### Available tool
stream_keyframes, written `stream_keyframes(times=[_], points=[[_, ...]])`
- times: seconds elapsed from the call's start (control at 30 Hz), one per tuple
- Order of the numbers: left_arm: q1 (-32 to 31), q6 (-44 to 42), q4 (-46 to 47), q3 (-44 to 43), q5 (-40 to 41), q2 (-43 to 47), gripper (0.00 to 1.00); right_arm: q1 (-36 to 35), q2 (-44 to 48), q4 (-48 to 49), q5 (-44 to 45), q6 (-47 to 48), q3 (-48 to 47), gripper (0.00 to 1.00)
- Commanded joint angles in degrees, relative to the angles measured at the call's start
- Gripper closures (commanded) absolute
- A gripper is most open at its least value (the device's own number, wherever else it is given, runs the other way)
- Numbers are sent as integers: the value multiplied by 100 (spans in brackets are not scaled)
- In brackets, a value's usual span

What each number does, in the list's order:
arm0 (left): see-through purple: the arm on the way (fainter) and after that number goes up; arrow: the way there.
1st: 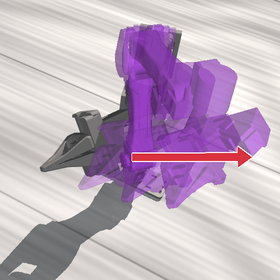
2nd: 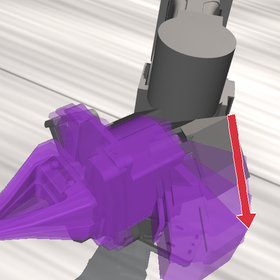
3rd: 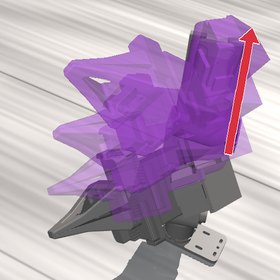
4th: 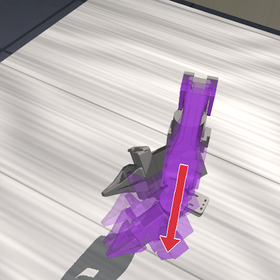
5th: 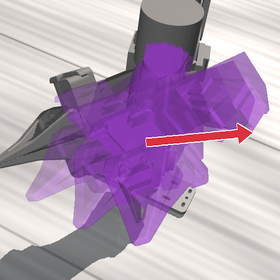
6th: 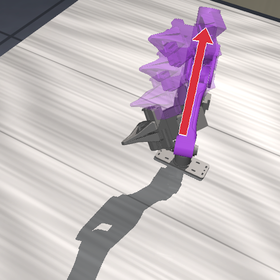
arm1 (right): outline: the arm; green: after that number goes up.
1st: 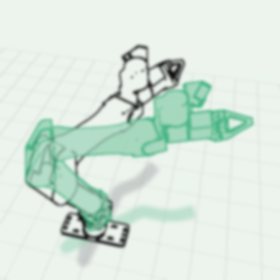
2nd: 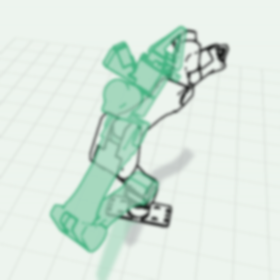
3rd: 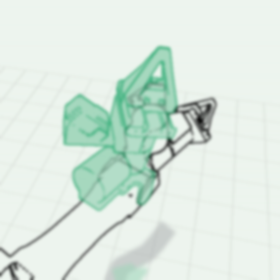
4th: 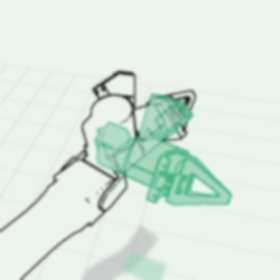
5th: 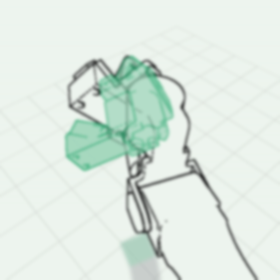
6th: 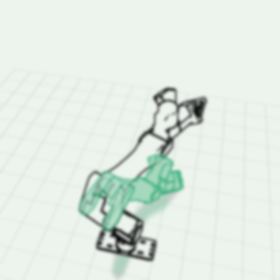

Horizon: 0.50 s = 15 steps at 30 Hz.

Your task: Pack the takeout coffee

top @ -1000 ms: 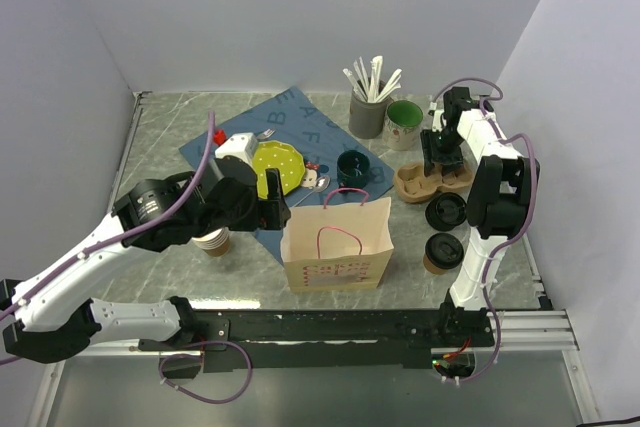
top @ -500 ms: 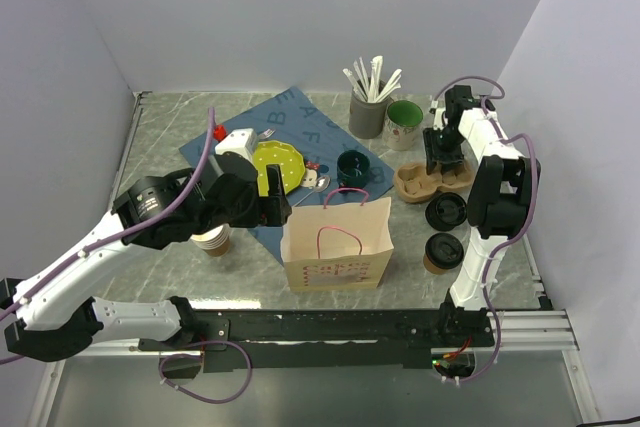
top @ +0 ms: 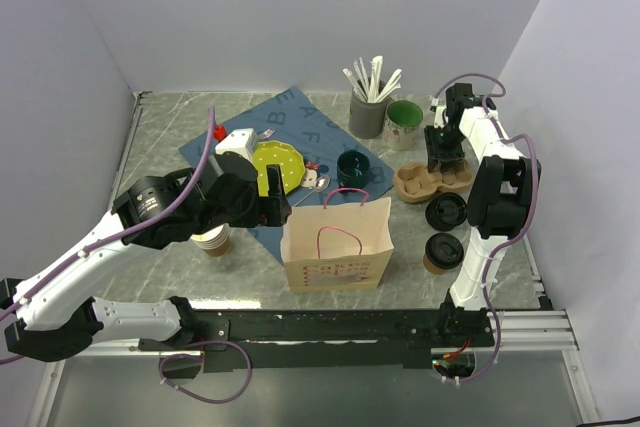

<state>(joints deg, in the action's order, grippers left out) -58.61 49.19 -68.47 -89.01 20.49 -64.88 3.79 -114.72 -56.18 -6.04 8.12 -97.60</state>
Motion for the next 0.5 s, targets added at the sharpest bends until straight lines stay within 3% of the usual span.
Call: stream_keyframes(times=[0.0,0.17,0.47], points=[[25,-41,18,-116,78,98,3,52,230,55,-55,49,48,48],[34,-32,18,-46,43,160,3,60,301,196,-143,102,312,42],[25,-94,-44,-64,69,178,3,60,169,143,-81,102,215,45]])
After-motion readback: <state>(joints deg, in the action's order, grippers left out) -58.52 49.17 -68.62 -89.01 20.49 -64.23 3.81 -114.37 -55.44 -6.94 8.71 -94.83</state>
